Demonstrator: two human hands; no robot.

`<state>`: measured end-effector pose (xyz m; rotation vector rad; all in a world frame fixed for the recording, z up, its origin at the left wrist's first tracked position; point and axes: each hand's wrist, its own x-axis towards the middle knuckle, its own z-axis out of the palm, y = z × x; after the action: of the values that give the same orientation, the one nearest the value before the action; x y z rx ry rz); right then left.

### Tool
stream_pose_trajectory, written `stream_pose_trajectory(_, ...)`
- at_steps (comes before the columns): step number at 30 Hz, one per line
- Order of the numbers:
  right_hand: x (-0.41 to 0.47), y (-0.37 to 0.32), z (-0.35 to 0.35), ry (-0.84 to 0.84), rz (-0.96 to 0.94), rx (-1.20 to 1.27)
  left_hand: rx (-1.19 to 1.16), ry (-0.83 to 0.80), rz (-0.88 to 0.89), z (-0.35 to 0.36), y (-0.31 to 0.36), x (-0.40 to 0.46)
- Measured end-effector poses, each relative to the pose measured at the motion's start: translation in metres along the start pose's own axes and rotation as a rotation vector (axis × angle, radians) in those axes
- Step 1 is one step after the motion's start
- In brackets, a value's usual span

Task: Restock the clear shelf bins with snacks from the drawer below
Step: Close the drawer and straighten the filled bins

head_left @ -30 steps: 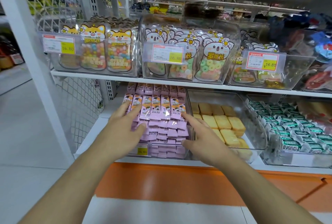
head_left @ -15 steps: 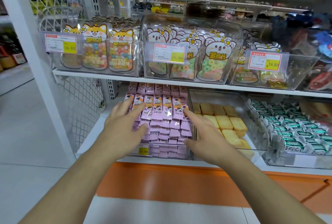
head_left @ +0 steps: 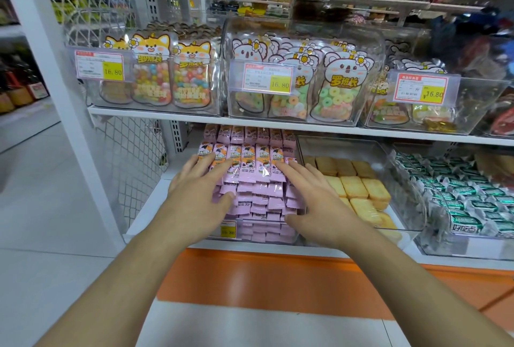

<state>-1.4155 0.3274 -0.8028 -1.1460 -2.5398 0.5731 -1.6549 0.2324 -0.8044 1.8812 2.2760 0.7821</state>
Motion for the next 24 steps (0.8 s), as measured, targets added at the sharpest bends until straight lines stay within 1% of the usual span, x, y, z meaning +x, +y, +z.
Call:
stream_pose_trajectory(5, 0.0012, -0.0012, -0.0002, 0.007, -0.016, -0.015, -0.014, 0.019, -0.01, -0.0006, -0.001, -0.0003)
stream_pose_trajectory(18, 0.0001, 0.0035, -0.0058, 0.002, -0.012, 0.117, -0.03, 0.031, -0.022, 0.0023, -0.0022, 0.0008)
stream_pose_trajectory(22, 0.0022, 0.0022, -0.0062, 0.043, 0.009, 0.186, -0.036, 0.034, -0.033, -0.0024, 0.0032, 0.0012)
stream_pose_trajectory(24, 0.0086, 0.003, -0.0068, 0.102, 0.051, 0.218, -0.018, 0.041, -0.03, -0.0061, 0.0047, 0.0083)
